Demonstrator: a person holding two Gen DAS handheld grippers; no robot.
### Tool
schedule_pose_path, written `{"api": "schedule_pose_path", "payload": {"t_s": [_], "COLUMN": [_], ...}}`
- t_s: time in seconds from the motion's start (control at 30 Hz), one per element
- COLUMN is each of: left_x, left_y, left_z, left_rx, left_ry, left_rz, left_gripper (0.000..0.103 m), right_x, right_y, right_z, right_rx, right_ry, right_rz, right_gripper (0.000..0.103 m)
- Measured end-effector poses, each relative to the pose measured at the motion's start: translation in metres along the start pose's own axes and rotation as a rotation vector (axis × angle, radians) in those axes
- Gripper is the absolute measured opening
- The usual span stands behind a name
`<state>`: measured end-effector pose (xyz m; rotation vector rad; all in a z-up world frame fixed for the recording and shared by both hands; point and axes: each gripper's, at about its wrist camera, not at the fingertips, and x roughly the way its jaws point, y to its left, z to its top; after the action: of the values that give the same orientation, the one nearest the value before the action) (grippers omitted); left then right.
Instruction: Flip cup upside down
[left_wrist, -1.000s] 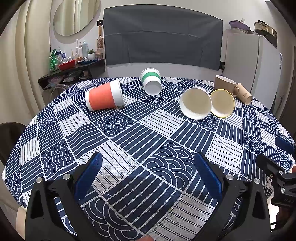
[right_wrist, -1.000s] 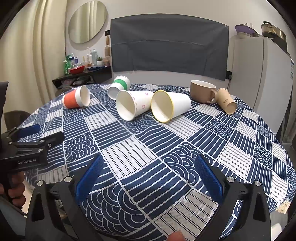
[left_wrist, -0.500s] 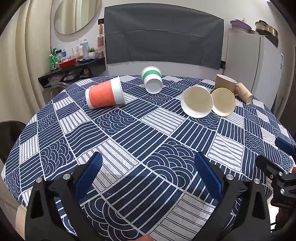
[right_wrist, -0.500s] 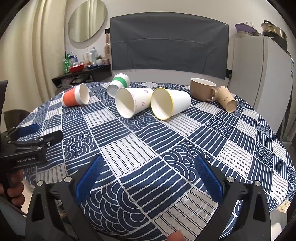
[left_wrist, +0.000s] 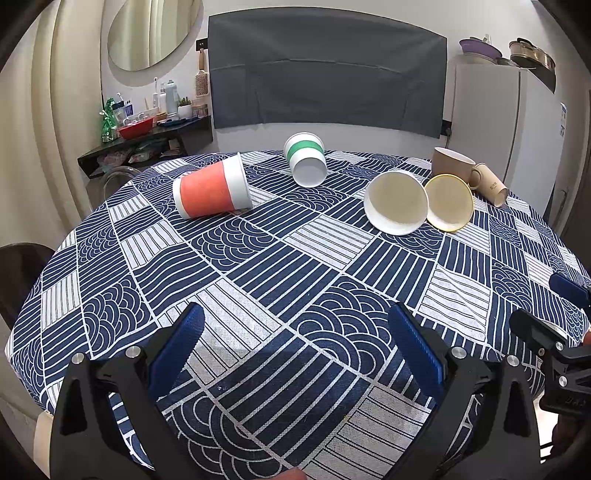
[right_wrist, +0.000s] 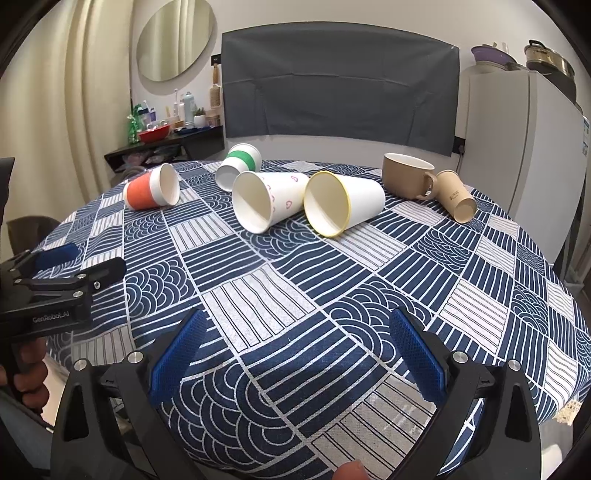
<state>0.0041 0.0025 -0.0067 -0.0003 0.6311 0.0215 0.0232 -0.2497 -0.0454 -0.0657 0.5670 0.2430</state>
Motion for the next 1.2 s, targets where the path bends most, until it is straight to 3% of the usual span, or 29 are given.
{"api": "schedule_pose_path", "payload": {"t_s": [0.43, 0.67, 0.87, 1.2], "left_x": [-0.001, 0.003, 0.008, 0.014], "left_y": [0.024, 0.047, 0.067, 0.095], "left_z": [0.000, -0.004, -0.011, -0.015], "left_rx": [-0.002, -0.032, -0.058, -0.092], "left_ry": [-0.011, -0.004, 0.011, 0.004], "left_rz": [0.057, 0.090, 0.110, 0.108], "left_gripper": [0.097, 0.097, 0.097, 0.097], "right_x": [0.012, 0.032, 0.054, 0.085], "right_y": [0.023, 0.043, 0.052, 0.090], "right_z": [0.021, 0.043, 0.074, 0.132], "right_rx": [-0.042, -0.083, -0.072, -0.199], "right_ry": [-0.017, 0.024, 0.069, 0.060], "right_rz": [-0.007, -0.019, 0.005, -0.038], "right_gripper": [0.095, 0.095, 0.095, 0.095]}}
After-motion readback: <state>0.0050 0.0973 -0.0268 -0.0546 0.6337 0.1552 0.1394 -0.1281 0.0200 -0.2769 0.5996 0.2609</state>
